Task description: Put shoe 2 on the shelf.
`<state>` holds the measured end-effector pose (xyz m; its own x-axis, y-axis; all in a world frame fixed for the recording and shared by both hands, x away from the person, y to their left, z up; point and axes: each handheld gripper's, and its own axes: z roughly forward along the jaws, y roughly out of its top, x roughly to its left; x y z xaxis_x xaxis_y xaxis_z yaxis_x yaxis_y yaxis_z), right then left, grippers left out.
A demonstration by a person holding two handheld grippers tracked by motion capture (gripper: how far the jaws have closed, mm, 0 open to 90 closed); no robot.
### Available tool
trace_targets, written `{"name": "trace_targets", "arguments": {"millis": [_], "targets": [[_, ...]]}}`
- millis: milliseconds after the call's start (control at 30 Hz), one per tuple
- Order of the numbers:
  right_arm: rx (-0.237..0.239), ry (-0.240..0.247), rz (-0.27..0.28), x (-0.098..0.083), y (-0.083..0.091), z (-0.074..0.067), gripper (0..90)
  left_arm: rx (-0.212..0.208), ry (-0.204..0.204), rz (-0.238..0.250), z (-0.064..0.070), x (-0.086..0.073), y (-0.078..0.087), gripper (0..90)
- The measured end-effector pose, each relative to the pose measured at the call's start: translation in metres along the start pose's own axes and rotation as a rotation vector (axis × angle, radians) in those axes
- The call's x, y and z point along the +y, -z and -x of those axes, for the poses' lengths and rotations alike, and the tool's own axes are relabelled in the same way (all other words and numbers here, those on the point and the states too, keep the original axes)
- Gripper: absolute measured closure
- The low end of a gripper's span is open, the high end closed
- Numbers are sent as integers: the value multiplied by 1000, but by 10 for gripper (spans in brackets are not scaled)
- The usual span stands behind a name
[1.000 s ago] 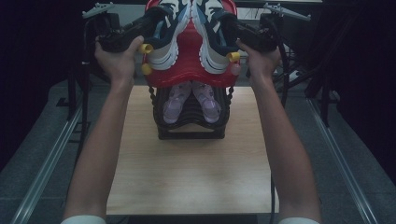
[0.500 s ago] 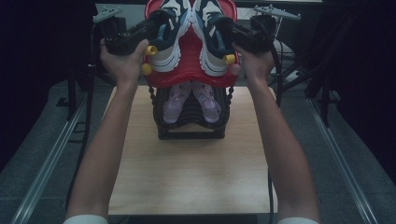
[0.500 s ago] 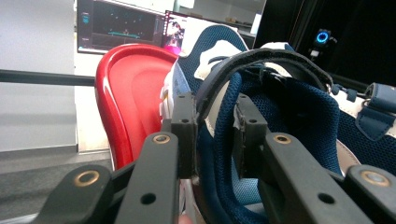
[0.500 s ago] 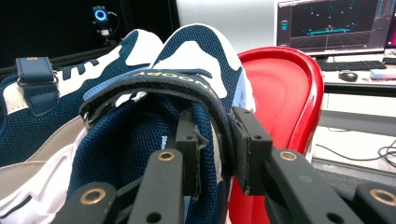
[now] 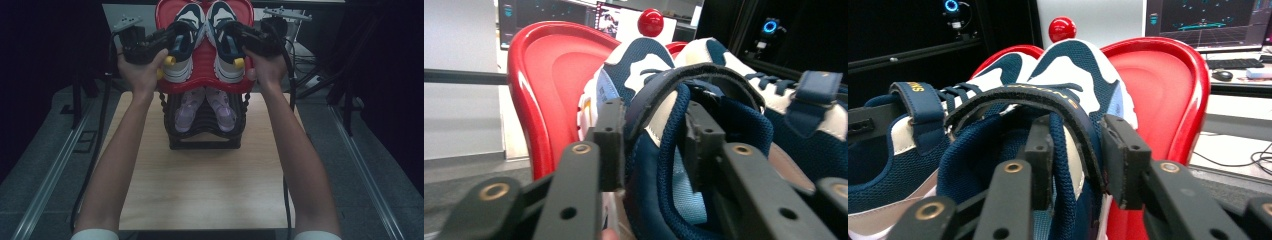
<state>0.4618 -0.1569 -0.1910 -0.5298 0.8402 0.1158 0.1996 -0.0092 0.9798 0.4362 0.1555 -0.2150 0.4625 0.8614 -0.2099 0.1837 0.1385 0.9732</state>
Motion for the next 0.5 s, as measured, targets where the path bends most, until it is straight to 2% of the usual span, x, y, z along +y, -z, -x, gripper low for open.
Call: {"name": "trace_targets", "arguments": {"millis": [233,367,500], "targets": [[35,-22,-7,1,-2,-1,535,-42,42,-14,-6,2,1,509],[69,-53,16,3,1,1,488,-62,68,-5,-8,4,3,470],[101,-55,39,4,7,2,479,-76,71,-4,-10,6,9,453]]}}
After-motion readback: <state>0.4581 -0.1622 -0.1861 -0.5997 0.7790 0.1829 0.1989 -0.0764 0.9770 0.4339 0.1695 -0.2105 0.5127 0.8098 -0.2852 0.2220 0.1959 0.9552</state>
